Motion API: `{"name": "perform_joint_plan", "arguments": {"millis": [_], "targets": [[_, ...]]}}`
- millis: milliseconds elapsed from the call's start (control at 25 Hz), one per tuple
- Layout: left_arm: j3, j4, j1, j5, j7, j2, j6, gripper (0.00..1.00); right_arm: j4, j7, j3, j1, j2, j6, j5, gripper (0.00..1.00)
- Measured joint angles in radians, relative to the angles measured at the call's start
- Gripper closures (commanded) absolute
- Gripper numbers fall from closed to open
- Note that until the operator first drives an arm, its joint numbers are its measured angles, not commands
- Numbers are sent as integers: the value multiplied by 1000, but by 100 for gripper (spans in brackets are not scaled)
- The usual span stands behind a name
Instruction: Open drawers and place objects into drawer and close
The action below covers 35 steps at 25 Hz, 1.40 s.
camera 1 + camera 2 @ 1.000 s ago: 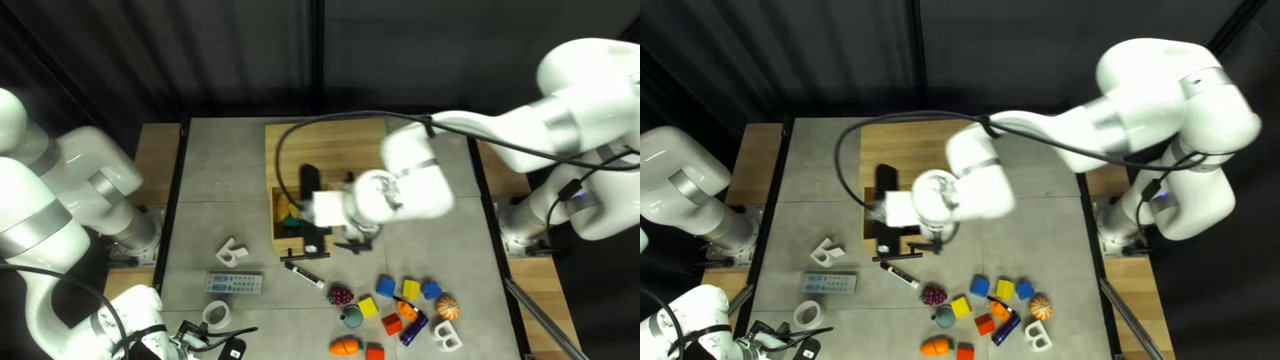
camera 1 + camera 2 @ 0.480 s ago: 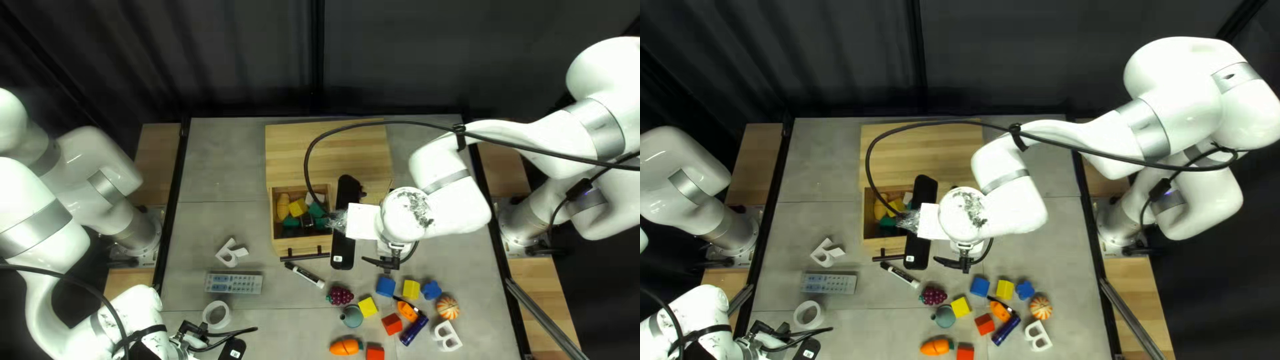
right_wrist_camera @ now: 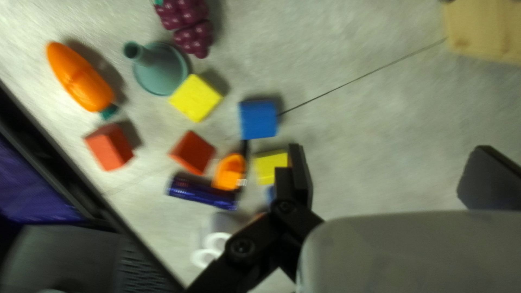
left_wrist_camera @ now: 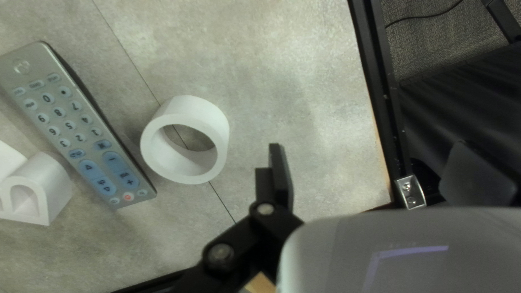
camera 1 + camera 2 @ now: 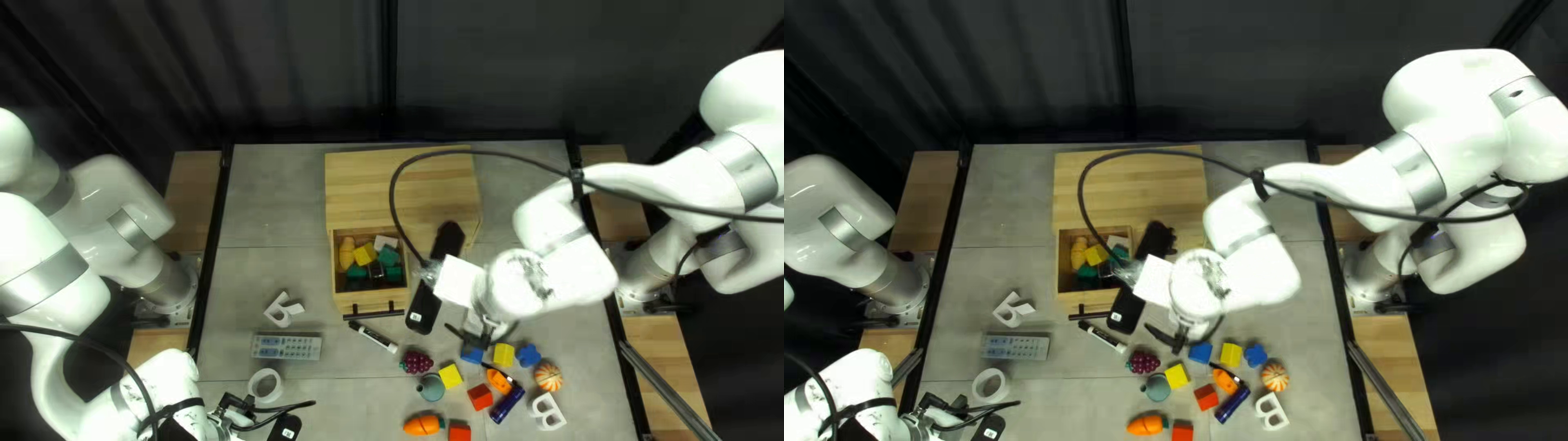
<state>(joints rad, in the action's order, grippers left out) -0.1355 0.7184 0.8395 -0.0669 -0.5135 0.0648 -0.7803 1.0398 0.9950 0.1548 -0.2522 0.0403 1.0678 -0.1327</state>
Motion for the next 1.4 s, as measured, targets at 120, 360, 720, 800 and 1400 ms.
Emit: {"name": "perform_joint_plan", "arguments": {"millis": [120,360,720,800,1400], "targets": [[0,0,0,0,0,0,0,0,-74,-3,0,1,4,-92,12,0],[0,0,0,0,0,0,0,0,-215,-81,-13,23,-4,-272,51,0],[0,0,0,0,0,0,0,0,-269,-211,-10,32,17,-418,107,0],[0,0,0,0,0,0,0,0,-273,-226,-7,32,33,-443,122,0],[0,0,0,0,0,0,0,0,-290,-342,7,54,128,-539,181,0]]}}
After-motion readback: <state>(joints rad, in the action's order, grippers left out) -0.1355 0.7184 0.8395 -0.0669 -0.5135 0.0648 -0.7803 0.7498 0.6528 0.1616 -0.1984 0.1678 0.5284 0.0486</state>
